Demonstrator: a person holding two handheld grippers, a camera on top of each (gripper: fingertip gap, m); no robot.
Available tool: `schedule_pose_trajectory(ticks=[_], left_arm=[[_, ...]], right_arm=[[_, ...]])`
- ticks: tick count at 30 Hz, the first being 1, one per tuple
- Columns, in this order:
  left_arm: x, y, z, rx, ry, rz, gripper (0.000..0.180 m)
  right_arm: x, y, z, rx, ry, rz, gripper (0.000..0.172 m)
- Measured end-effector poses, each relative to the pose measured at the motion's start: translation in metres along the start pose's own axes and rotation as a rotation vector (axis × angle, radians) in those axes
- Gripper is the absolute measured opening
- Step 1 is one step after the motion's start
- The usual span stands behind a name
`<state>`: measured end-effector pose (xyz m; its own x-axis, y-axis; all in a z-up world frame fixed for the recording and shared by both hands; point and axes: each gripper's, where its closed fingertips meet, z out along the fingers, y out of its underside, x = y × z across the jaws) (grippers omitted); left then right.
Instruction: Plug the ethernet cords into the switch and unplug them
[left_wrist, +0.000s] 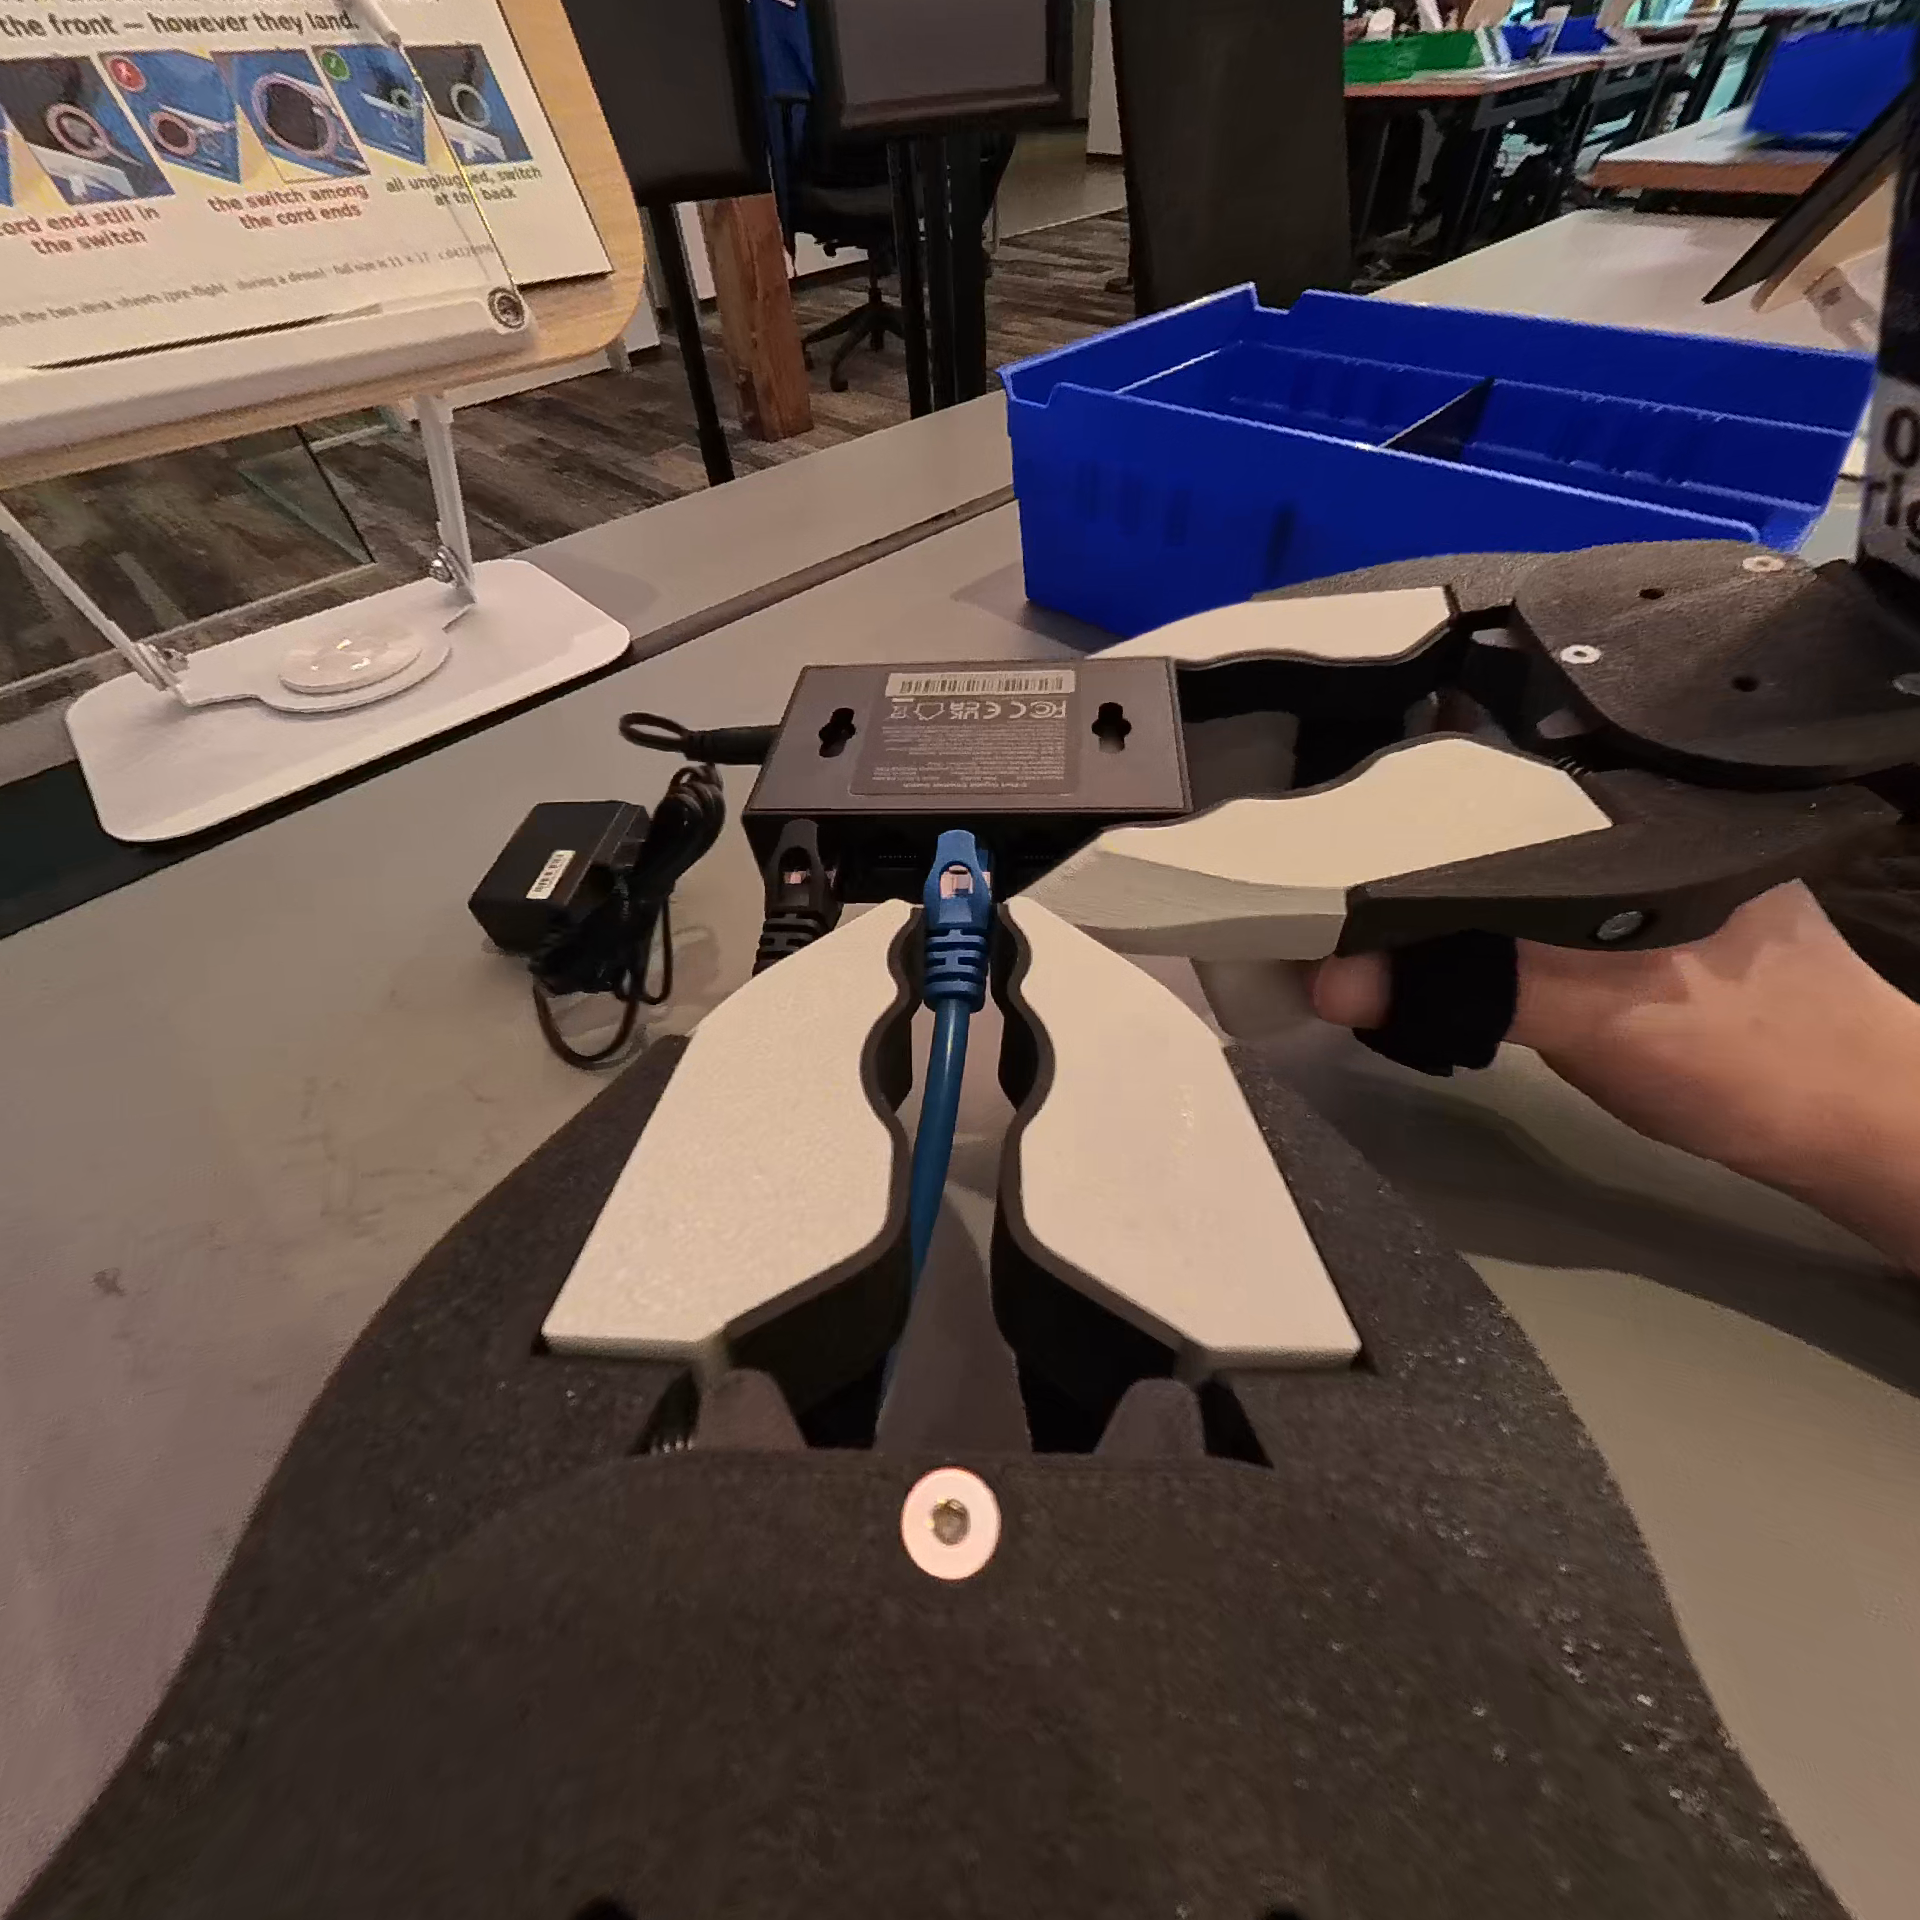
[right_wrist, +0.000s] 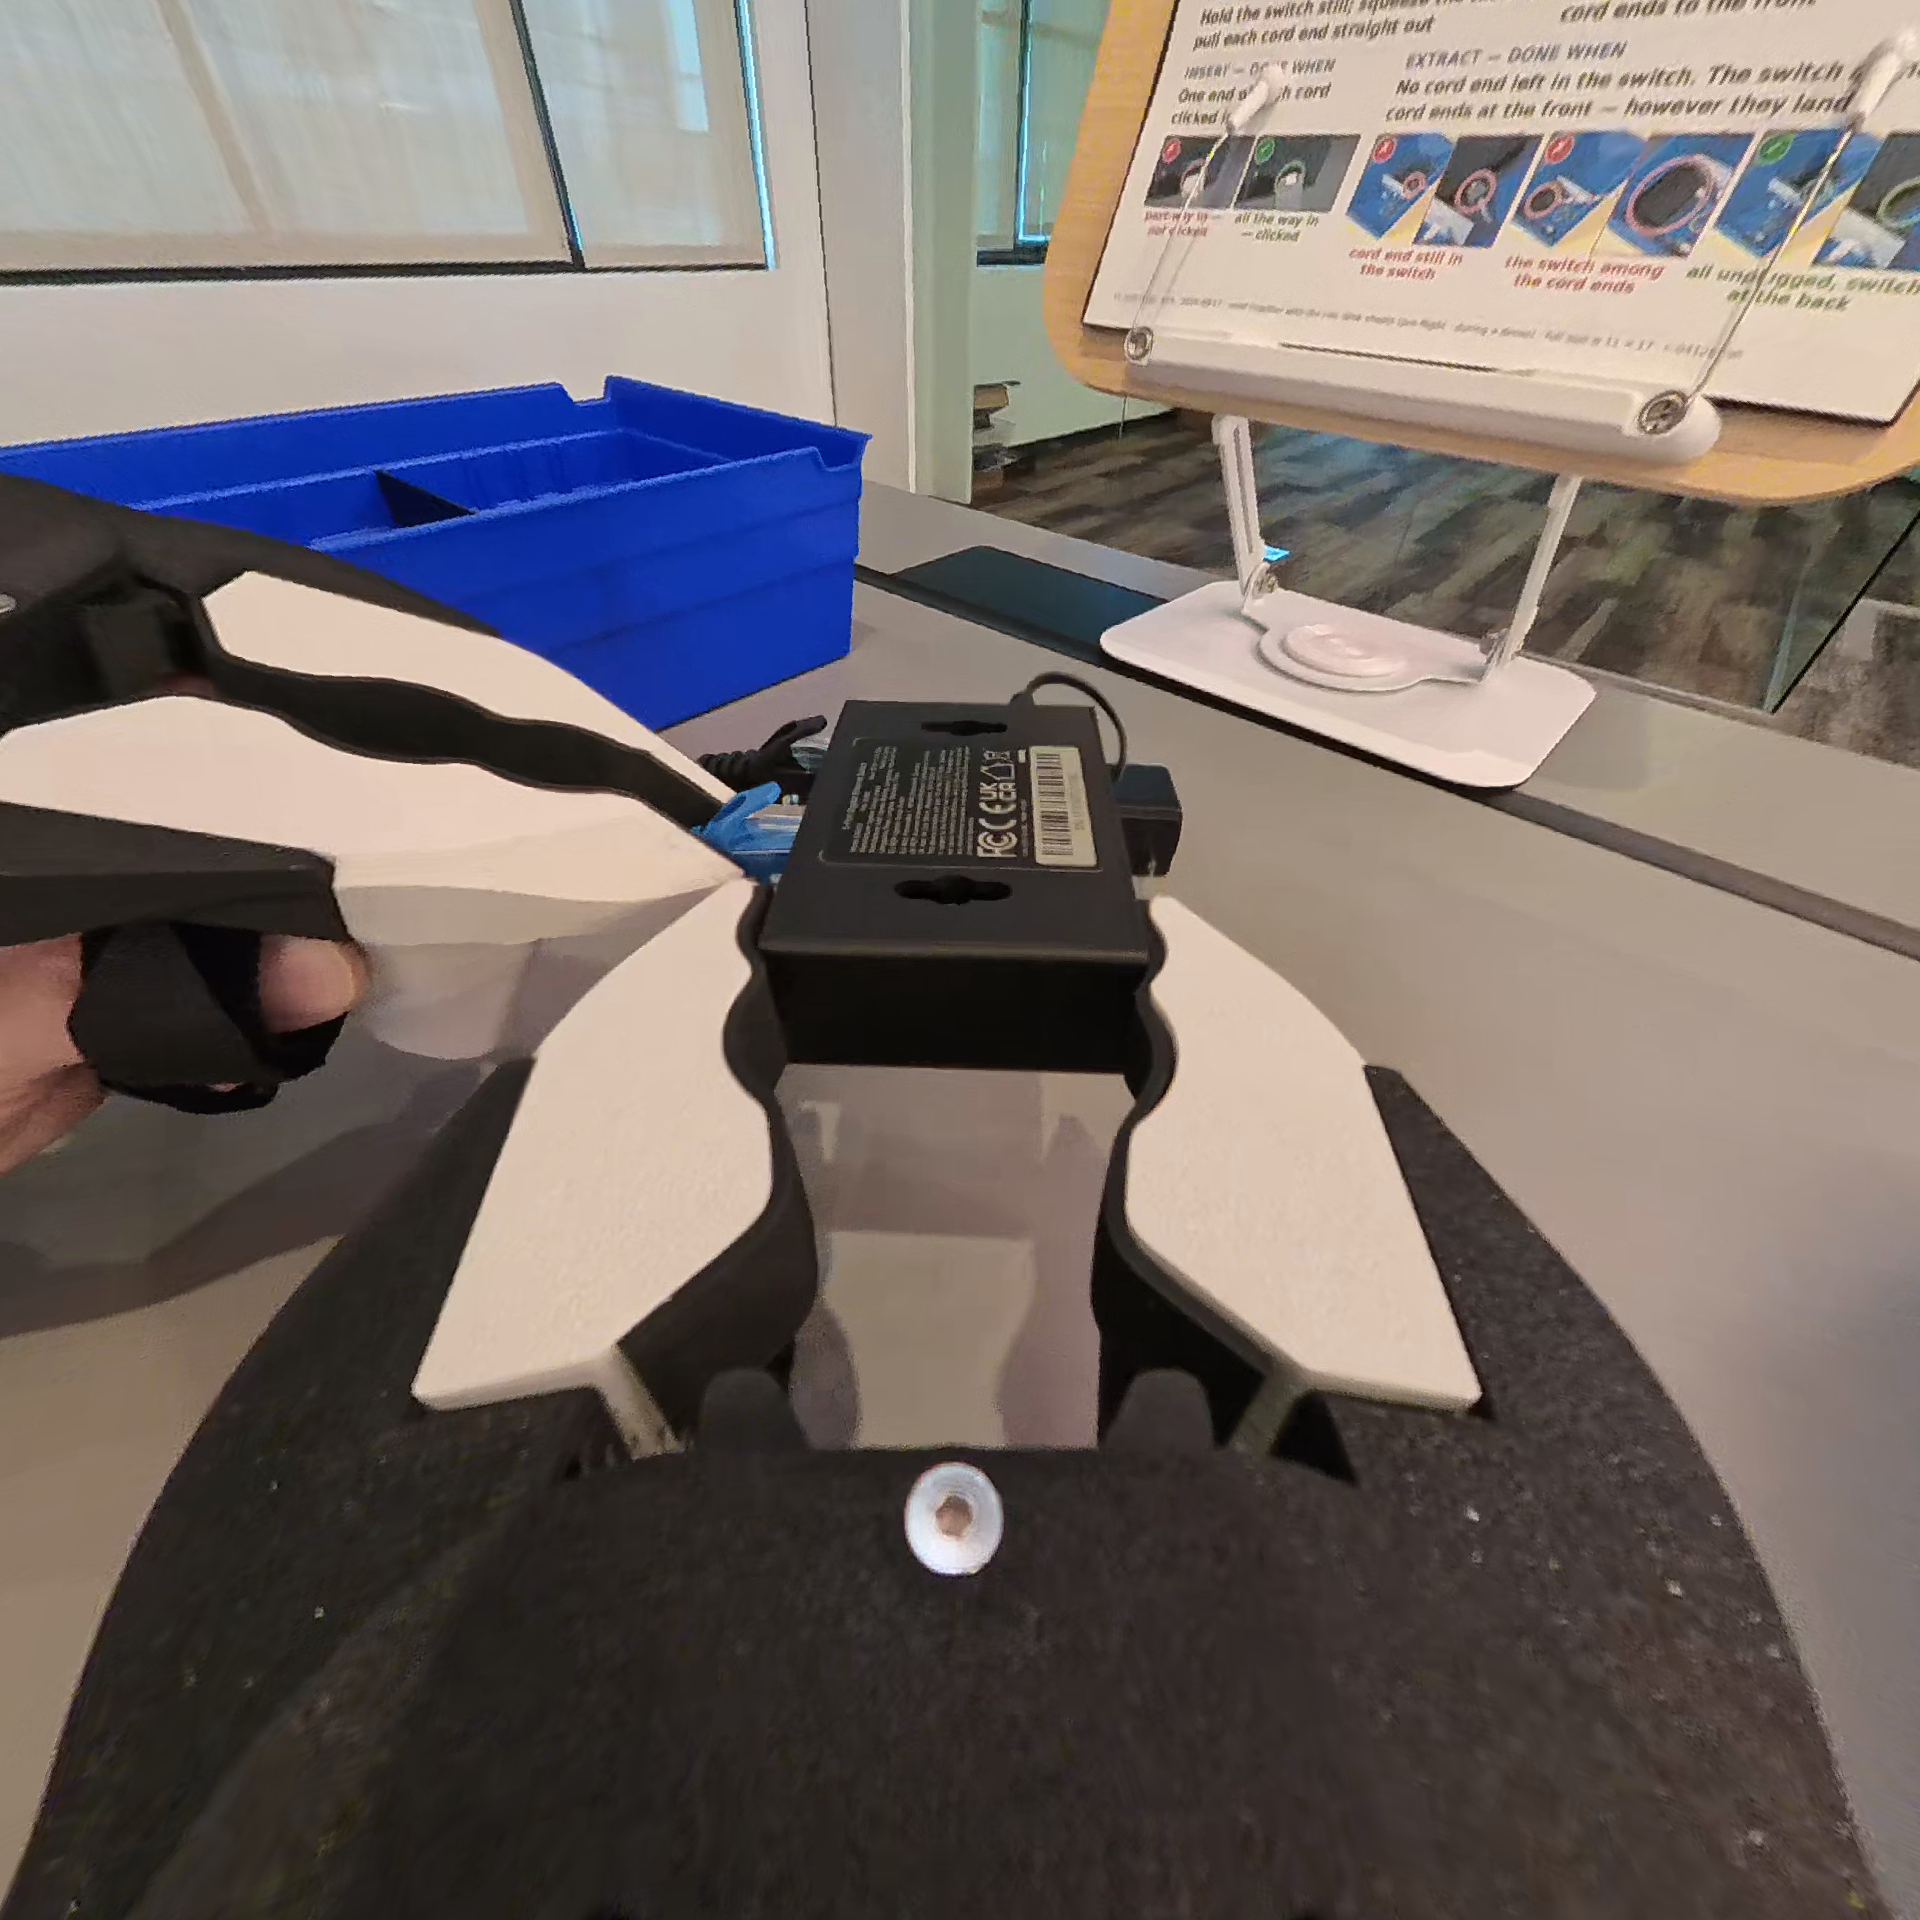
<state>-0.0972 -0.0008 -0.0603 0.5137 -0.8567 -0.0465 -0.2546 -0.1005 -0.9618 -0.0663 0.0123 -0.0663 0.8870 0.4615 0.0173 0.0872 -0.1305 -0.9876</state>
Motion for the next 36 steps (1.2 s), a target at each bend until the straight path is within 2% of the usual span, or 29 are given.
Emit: schedule_pose_trajectory(ticks=[7, 15, 20, 26, 30, 33, 36], left_arm=[[0.002, -0.004, -0.003, 0.018, 0.013, 0.008, 0.011], [0.005, -0.006, -0.007, 0.013, 0.025, 0.024, 0.011], [0.004, -0.003, -0.010, -0.008, 0.028, 0.017, 0.011], [0.005, -0.003, -0.011, -0.007, 0.029, 0.006, 0.011], [0.003, -0.001, -0.010, -0.025, 0.022, 0.004, 0.011], [-0.001, -0.005, -0.008, -0.026, 0.013, -0.010, 0.011], [-0.006, -0.006, -0.006, -0.051, -0.055, 0.024, 0.013]], right_arm=[[-0.001, -0.006, -0.003, 0.014, 0.002, -0.042, 0.063], [-0.007, -0.005, -0.004, 0.017, -0.050, 0.019, 0.062], [-0.010, -0.009, -0.005, 0.005, -0.019, -0.115, 0.062], [-0.013, -0.009, -0.006, -0.002, -0.025, -0.153, 0.062], [-0.013, -0.006, -0.004, -0.018, -0.026, -0.127, 0.062], [-0.010, -0.006, 0.000, 0.009, -0.026, -0.030, 0.062], [-0.007, -0.005, 0.004, 0.016, -0.029, 0.076, 0.062]])
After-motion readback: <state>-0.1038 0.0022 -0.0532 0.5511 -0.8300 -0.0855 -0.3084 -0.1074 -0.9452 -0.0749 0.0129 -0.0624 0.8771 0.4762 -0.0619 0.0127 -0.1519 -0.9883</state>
